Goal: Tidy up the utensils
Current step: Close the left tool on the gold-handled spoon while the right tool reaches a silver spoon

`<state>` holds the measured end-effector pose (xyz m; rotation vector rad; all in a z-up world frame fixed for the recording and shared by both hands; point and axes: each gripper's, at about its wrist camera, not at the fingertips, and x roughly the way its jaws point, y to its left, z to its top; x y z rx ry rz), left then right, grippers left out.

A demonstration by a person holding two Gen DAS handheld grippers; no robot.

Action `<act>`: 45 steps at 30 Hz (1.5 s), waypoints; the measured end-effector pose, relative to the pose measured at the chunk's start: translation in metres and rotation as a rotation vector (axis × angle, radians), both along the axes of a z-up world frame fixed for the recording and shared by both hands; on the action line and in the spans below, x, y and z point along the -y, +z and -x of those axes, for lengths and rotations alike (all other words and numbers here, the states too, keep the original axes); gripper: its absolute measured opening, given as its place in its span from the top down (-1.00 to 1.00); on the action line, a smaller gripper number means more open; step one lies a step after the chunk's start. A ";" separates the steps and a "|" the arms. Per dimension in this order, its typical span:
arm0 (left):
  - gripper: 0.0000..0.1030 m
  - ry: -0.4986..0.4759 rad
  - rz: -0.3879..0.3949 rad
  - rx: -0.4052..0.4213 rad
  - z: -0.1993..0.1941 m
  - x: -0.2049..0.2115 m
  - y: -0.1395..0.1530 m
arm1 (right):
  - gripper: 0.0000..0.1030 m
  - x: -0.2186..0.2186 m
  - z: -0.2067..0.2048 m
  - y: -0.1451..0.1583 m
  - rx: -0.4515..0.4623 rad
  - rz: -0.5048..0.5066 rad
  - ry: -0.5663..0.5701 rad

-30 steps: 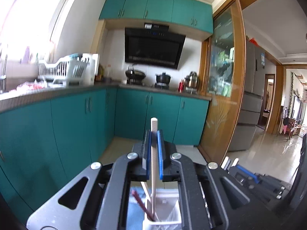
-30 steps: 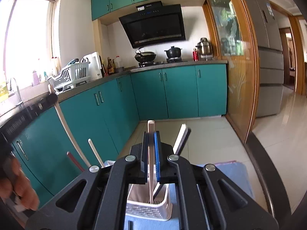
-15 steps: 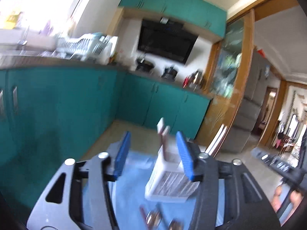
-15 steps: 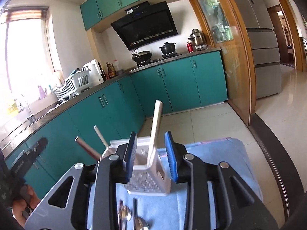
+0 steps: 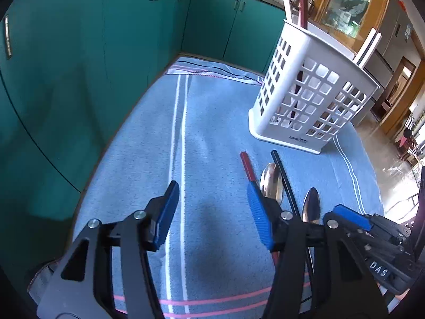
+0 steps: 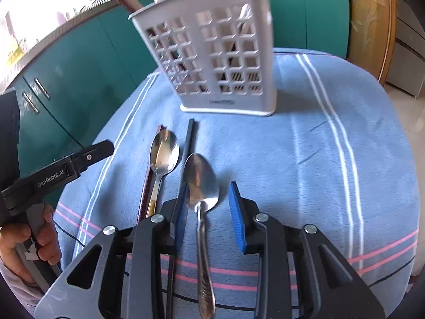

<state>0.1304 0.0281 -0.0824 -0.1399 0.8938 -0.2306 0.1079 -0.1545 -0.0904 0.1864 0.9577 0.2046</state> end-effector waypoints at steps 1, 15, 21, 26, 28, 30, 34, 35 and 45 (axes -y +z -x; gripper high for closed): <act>-0.08 -0.006 0.002 -0.003 -0.001 0.002 -0.002 | 0.40 -0.003 -0.003 -0.002 -0.011 0.006 0.004; -0.15 -0.094 -0.006 -0.004 -0.016 0.025 -0.006 | 0.39 0.024 -0.011 -0.015 -0.041 0.031 -0.114; 0.17 -0.219 -0.053 -0.007 -0.031 0.060 -0.011 | 0.39 0.040 -0.008 -0.013 -0.040 0.019 -0.143; 0.47 -0.274 -0.051 -0.028 -0.038 0.076 -0.020 | 0.39 0.048 -0.005 -0.020 -0.055 -0.004 -0.177; 0.49 -0.264 -0.029 -0.047 -0.042 0.075 -0.024 | 0.39 0.054 -0.003 -0.020 -0.052 -0.019 -0.183; 0.51 -0.261 0.001 -0.058 -0.043 0.073 -0.026 | 0.39 0.055 -0.003 -0.021 -0.052 -0.019 -0.189; 0.80 -0.252 0.014 -0.047 -0.042 0.069 -0.025 | 0.39 0.056 -0.004 -0.021 -0.050 -0.022 -0.191; 0.86 -0.250 0.024 -0.043 -0.042 0.068 -0.023 | 0.39 0.056 -0.005 -0.021 -0.050 -0.021 -0.191; 0.96 -0.180 0.026 0.016 -0.022 0.041 -0.003 | 0.39 0.041 -0.011 -0.013 -0.045 -0.042 -0.126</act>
